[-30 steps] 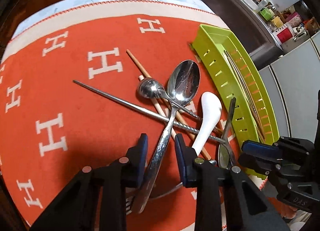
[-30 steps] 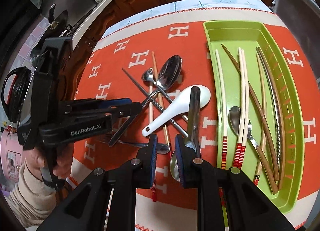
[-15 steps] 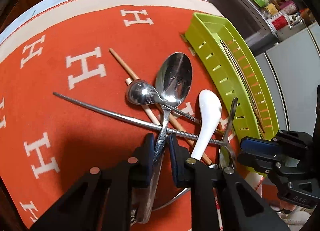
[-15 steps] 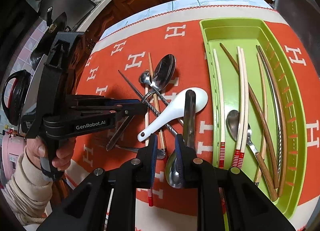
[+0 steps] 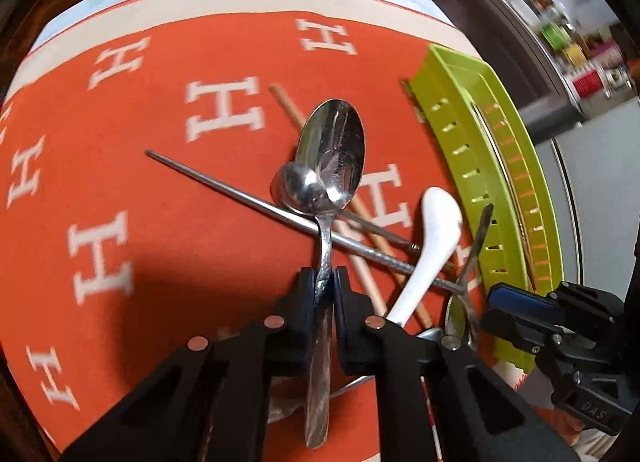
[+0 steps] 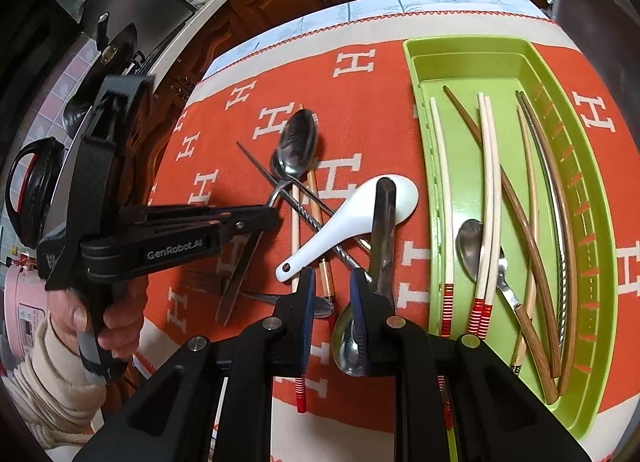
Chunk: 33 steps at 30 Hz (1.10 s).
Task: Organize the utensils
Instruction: 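Grasp a silver spoon with the left tool while the right tool grasps a silver knife, then carry the silver spoon and knife into the green tray and open both tools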
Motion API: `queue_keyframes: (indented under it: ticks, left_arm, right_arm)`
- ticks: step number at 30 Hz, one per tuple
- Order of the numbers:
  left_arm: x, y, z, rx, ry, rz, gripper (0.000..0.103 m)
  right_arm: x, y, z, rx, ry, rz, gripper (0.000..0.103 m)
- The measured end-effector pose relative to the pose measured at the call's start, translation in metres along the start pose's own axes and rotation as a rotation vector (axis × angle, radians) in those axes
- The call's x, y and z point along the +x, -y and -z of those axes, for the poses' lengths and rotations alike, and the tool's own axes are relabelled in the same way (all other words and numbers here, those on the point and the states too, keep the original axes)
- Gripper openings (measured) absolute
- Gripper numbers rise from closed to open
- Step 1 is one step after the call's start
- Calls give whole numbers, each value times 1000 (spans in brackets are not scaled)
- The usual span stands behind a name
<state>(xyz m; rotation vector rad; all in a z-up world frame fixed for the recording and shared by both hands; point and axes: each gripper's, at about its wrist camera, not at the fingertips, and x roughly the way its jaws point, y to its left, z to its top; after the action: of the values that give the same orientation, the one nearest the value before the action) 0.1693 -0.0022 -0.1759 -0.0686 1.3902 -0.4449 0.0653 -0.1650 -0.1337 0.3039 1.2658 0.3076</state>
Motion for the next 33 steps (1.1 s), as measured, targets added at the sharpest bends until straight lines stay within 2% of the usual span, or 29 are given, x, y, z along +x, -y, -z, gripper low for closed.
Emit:
queue_keyframes:
  ticks: [7,14,20,23,29,33]
  left_arm:
    - [-23,-33,28,-148,69,-70,6]
    - [-38,-70,48,-252,104,-82,6]
    - [-44,-87,53,-289,125,-71,6]
    - [-46,-92,58,-299,131,-63,6]
    - [-46,-103,64,-327,126,-44,6]
    - [-40,-105,64,-331,114,-38,5]
  right_arm:
    - [4,-17,-8,-56,-2,-12,18]
    - [22,-52,-33,-205,-14,3,18]
    - [53,-74,-56,-325,-58,66,18]
    - [68,-79,-57,-365,-116,58,18]
    - [98,-89,-65,-433,-170,91,18]
    - [111,-110,-63,-562,-146,161,18]
